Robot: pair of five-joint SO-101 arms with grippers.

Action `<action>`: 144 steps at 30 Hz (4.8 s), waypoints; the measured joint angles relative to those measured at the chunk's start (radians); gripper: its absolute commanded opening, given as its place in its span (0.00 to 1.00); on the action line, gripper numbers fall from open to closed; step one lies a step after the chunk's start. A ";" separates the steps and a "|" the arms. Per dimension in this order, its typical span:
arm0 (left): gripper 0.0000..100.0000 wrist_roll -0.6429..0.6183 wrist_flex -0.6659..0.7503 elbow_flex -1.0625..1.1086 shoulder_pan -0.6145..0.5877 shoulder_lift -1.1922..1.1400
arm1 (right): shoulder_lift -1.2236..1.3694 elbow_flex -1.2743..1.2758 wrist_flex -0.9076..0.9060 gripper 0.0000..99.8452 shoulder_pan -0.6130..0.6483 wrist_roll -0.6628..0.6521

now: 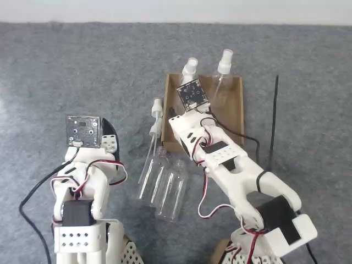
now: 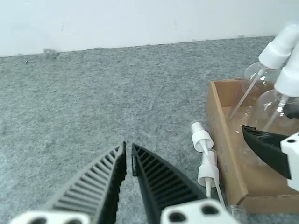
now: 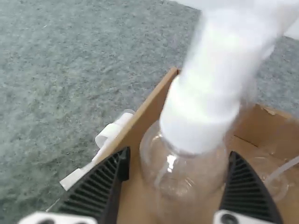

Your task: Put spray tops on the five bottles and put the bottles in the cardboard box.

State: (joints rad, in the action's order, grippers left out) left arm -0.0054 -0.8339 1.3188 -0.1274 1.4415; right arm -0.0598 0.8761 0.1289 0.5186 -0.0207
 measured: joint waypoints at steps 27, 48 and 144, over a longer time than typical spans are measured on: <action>0.01 0.000 0.000 0.000 -0.002 0.000 | -0.391 -0.416 -0.701 0.27 0.009 0.002; 0.01 0.000 0.000 0.000 -0.002 0.000 | -0.290 -0.069 -1.059 0.27 0.387 0.439; 0.15 0.126 -0.612 -1.941 0.046 -2.292 | 0.100 -0.397 -1.200 0.01 -0.996 -0.902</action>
State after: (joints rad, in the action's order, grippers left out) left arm 0.1204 -1.4461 -0.6222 -0.0813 -0.8508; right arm 0.0399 0.4787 -1.0710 -0.4772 -0.9229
